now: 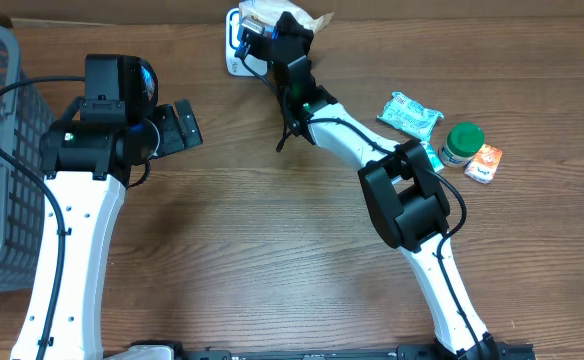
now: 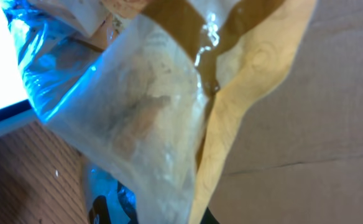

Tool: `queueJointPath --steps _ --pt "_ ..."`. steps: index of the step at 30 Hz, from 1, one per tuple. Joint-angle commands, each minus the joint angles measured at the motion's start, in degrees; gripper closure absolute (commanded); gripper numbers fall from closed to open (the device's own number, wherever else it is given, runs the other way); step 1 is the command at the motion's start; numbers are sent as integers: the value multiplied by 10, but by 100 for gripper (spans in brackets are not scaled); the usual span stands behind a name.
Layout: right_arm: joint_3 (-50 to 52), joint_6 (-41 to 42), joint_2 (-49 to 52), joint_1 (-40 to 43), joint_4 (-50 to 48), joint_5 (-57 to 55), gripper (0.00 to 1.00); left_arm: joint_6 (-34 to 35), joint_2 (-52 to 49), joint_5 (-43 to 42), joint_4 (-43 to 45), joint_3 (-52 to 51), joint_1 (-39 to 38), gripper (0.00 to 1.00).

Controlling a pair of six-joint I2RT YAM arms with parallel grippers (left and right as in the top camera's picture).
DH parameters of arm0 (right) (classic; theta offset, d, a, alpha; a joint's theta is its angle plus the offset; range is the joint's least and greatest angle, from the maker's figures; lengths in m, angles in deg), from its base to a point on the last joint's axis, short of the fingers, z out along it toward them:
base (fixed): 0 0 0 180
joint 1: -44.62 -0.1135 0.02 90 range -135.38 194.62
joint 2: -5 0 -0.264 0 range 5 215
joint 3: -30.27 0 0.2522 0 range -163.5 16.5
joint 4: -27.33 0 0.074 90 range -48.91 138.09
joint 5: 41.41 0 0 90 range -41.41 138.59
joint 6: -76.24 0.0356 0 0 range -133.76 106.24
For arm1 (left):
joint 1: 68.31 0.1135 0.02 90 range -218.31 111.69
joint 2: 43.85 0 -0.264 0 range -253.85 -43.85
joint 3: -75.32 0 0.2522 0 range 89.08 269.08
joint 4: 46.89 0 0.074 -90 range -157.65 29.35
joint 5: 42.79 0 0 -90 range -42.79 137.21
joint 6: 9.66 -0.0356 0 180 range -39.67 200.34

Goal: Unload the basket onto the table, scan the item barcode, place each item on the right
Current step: 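Lift the snack bag and hold it over the scanner, then carry the snack bag right and set it beside the jar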

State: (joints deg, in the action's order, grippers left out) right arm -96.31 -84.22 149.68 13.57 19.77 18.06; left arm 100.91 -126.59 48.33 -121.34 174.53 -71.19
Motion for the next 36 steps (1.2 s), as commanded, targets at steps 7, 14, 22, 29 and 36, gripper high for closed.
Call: queueJointPath --steps 7,14,22,29,36 --pt "-7 30 3 2 -52 -14 96 -13 0 4 0 9 2 0" --pt "-7 107 -5 2 -56 -21 96 -13 0 4 0 9 2 0" --pt "-7 281 -72 2 -43 -68 96 -13 0 4 0 9 2 0" --pt "-7 433 -195 -3 219 -106 96 -13 0 4 0 9 2 0" --pt "-7 706 -330 10 610 9 96 -13 0 4 0 9 2 0"
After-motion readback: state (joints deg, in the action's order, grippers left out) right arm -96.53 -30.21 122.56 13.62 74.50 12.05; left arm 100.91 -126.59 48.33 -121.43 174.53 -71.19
